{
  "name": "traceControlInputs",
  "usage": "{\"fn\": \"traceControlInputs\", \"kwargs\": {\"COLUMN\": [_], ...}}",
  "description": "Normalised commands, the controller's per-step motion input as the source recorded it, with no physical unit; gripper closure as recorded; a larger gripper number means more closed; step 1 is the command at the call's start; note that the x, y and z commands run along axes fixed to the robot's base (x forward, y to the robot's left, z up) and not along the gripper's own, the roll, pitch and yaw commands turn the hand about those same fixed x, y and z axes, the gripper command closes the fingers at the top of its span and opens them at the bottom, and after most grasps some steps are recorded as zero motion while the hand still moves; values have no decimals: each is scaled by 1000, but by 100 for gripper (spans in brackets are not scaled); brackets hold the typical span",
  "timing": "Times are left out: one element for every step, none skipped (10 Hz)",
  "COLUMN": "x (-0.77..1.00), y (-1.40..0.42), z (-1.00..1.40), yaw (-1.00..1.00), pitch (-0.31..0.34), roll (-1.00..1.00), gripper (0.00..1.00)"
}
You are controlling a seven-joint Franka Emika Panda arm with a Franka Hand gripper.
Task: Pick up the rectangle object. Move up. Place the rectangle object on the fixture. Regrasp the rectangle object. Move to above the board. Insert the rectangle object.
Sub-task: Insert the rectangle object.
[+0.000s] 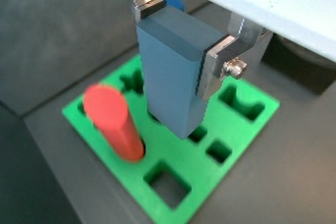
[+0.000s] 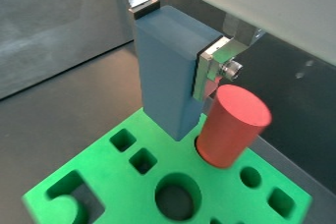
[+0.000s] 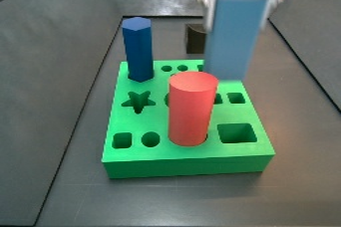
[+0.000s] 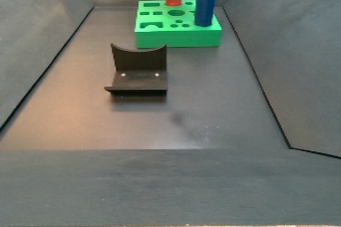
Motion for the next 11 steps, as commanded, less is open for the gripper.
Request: {"fn": "traceControlInputs", "kwargs": {"x": [414,354,369,257,0,0,0,0,0,0,14], "y": [-311,-320,-334,-209,-20,-29,-106,-226,-177,-40,-37], "z": [-540,-517,-540,-291,0,0,-226,-414,-389,-97,-94], "yaw": [51,66,77,66,0,0,0,49,51,14,0], "pitch": [-47,-36,-36,-31,0,0,0,0,-11,-34,-54], "roll": [-27,0,0,0,0,0,31,66,23,-14,-47], "gripper": [100,100,100,100,100,100,100,100,100,100,100]}}
